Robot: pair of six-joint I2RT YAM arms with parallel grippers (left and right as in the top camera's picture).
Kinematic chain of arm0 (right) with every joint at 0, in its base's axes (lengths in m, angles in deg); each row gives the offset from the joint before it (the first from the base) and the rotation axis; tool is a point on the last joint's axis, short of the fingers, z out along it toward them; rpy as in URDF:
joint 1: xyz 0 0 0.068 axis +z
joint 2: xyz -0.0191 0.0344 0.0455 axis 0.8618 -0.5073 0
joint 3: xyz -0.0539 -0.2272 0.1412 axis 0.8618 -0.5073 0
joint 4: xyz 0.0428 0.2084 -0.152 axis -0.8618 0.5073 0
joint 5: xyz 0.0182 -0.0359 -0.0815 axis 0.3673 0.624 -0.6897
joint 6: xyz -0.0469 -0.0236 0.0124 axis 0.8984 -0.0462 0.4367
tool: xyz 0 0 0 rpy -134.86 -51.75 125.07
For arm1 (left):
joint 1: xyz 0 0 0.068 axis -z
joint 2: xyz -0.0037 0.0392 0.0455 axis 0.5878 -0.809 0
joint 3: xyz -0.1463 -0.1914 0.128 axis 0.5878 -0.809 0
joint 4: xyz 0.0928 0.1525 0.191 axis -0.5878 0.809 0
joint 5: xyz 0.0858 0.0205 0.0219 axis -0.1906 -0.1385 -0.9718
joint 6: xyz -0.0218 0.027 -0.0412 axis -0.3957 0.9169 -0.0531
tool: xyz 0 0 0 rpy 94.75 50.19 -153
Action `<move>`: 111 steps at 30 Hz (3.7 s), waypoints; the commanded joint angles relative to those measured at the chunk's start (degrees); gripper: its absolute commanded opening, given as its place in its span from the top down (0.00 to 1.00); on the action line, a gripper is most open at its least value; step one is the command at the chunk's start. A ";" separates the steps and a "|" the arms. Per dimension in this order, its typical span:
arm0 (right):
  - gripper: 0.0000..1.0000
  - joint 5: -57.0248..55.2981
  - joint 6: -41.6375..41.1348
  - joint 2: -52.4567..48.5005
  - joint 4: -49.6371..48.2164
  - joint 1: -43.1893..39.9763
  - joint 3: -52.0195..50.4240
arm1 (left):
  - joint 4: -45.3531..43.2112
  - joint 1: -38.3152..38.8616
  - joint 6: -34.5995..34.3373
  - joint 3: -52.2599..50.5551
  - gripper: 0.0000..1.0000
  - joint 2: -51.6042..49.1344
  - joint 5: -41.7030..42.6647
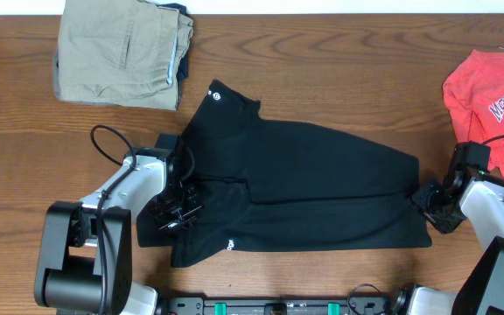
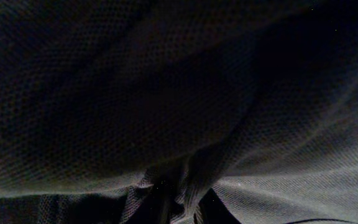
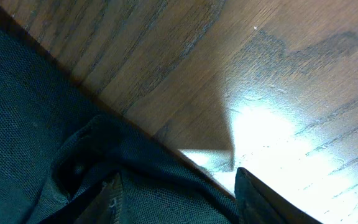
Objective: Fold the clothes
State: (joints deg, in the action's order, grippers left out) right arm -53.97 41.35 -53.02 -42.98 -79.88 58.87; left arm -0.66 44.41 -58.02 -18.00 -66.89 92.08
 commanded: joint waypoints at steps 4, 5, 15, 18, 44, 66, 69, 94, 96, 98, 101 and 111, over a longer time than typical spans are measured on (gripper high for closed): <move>0.39 -0.17 0.15 -0.33 1.62 -0.74 1.51 | 0.74 -0.98 1.18 -2.89 0.87 0.79 -9.77; 0.39 0.02 0.17 -0.31 2.67 -0.74 2.43 | 1.33 -0.98 1.18 -2.75 0.86 2.38 -9.79; 0.34 -0.42 1.46 -0.26 18.23 -0.72 18.71 | 7.02 -0.98 1.18 -1.44 0.69 21.51 -9.75; 0.27 0.70 4.00 -0.26 19.78 -0.61 21.55 | 7.19 -0.98 1.18 -1.36 0.47 26.36 -9.73; 0.12 8.94 10.12 -0.61 17.66 8.81 21.70 | 5.42 -0.52 24.79 47.15 0.07 -9.14 4.26; 0.15 8.39 10.01 -11.37 17.07 12.15 21.70 | -11.39 -0.44 34.58 54.58 0.02 -31.10 -3.96; 0.18 8.41 9.40 -12.41 16.96 12.20 21.70 | -11.72 -0.28 34.60 54.58 0.02 -32.41 -4.00; 0.23 8.35 9.49 -12.37 17.70 12.02 23.85 | -12.17 0.26 34.29 53.88 0.79 -37.11 -4.02; 0.27 8.35 9.70 -12.37 18.34 12.02 26.12 | -12.17 0.24 34.32 53.86 0.85 -37.11 -4.04; 0.36 8.37 9.70 -12.37 19.04 12.02 28.70 | -12.20 0.24 34.32 53.79 0.91 -37.11 -4.04; 0.37 8.39 9.73 -12.37 19.06 12.02 33.55 | -13.22 0.24 34.32 52.96 0.94 -37.11 -4.04; 0.20 9.20 21.18 -13.44 8.33 12.20 37.51 | -18.16 0.17 34.34 48.28 0.94 -37.11 -8.15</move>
State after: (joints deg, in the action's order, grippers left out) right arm -44.94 57.96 -65.37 -34.30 -68.58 95.74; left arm -19.17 44.56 -23.59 33.32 -102.10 87.27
